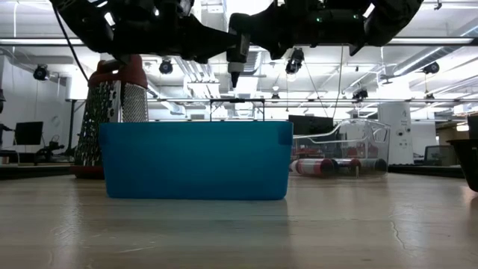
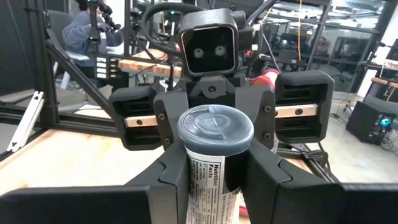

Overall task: Pick & Place Food Item
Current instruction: Put the black food coloring bottle into the transparent bin

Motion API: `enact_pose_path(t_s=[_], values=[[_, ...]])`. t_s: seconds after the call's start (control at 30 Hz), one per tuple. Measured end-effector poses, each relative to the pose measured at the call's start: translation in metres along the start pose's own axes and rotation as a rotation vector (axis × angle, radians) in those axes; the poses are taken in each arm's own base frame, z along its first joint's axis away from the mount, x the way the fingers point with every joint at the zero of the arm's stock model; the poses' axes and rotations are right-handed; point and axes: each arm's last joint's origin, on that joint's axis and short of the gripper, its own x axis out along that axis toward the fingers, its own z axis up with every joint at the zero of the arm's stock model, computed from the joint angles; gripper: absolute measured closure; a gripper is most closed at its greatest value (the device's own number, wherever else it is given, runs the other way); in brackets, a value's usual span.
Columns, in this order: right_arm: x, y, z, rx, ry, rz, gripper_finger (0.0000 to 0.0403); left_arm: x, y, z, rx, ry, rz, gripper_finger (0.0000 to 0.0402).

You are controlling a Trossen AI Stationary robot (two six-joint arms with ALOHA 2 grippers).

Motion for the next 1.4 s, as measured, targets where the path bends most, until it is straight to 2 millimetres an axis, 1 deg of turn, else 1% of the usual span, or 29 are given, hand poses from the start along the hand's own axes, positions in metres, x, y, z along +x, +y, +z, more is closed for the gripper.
enact_pose_path(t_s=[0.13, 0.23, 0.43, 0.6, 0.7, 0.83, 1.07, 1.23, 1.4], values=[[0.000, 0.000, -0.001, 0.001, 0.005, 0.006, 0.0307, -0.002, -0.001, 0.000, -0.015, 0.010, -0.015, 0.0261], [-0.001, 0.000, 0.001, 0.000, -0.008, 0.007, 0.0307, -0.003, -0.002, -0.002, -0.036, 0.022, -0.041, 0.0241], [-0.001, 0.000, 0.001, 0.000, 0.000, 0.003, 0.0309, -0.011, -0.003, 0.005, -0.056, 0.036, -0.065, 0.0200], [-0.002, -0.001, -0.004, -0.017, 0.070, -0.025, 0.0309, -0.017, -0.003, 0.011, -0.054, 0.029, -0.064, 0.0189], [-0.005, -0.002, -0.008, -0.057, 0.154, -0.091, 0.0309, -0.017, -0.004, 0.011, -0.058, 0.030, -0.064, 0.0189], [-0.011, -0.006, -0.015, -0.134, 0.304, -0.220, 0.0309, -0.017, -0.004, 0.010, -0.059, 0.035, -0.065, 0.0188], [-0.022, -0.010, -0.020, -0.262, 0.532, -0.395, 0.0309, -0.017, -0.004, 0.010, -0.059, 0.036, -0.065, 0.0189], [-0.025, -0.013, -0.017, -0.345, 0.675, -0.474, 0.0308, -0.017, -0.004, 0.010, -0.059, 0.035, -0.065, 0.0189], [-0.028, -0.016, -0.012, -0.423, 0.827, -0.510, 0.0308, -0.017, -0.004, 0.010, -0.059, 0.035, -0.064, 0.0190]])
